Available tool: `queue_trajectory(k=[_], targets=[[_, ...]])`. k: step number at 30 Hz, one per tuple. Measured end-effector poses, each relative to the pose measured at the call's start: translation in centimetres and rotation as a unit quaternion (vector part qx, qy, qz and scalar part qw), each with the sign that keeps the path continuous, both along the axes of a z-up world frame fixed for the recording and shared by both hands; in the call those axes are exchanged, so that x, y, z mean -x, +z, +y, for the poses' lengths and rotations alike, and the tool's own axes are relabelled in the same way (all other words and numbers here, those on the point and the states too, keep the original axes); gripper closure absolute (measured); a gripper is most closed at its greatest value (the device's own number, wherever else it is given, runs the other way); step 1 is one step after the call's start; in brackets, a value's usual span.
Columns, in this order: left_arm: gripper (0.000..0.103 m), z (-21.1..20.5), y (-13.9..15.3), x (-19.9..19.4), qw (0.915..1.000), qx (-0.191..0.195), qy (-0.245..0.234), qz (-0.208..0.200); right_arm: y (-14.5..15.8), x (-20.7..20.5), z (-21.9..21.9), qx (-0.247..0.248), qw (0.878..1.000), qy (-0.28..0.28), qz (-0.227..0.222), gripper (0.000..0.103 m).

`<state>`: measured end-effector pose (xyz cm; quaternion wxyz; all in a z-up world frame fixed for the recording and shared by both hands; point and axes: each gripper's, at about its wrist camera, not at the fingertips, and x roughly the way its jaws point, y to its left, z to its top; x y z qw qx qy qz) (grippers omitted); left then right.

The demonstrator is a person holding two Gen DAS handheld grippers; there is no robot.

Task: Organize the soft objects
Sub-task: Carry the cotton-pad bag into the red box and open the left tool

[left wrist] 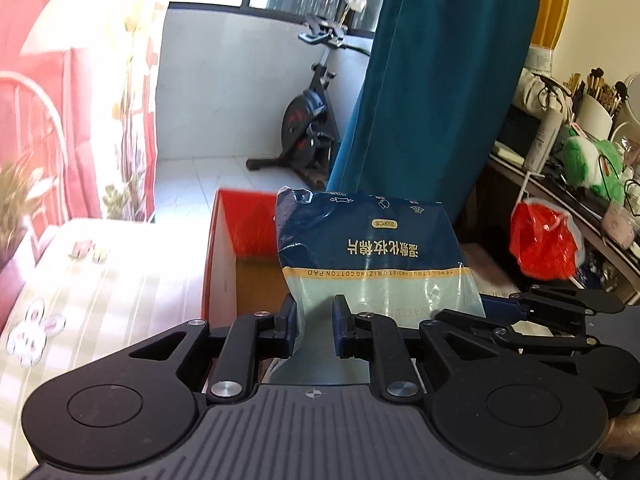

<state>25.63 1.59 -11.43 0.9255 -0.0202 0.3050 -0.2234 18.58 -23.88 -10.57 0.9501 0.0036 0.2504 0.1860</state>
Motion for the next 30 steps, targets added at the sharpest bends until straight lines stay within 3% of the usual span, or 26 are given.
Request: queue_trajectory(k=[5, 13, 19, 23, 30], targets=[[0.079, -1.8, 0.0, -3.7, 0.9998, -0.005, -0.005, -0.019, -0.4, -3.9, -0.7, 0.024, 0.999, -0.016, -0.025, 0.077], [0.079, -3.6, -1.0, -8.6, 0.9996, -0.018, 0.019, -0.009, -2.7, -8.9, 0.7, 0.076, 0.995, -0.038, -0.045, 0.077], [0.079, -3.4, -2.3, -10.0, 0.9991, -0.039, 0.015, 0.010, -4.5, -10.5, 1.9, 0.118, 0.991, -0.041, -0.038, 0.077], [0.079, -3.0, -2.7, -10.0, 0.9981, -0.039, 0.015, 0.046, -5.2, -10.5, 2.0, 0.103, 0.994, -0.031, -0.010, 0.077], [0.078, -2.4, -2.7, -9.3, 0.9979, -0.045, 0.018, 0.044, -5.3, -9.6, 1.7, 0.075, 0.997, -0.031, 0.014, 0.076]])
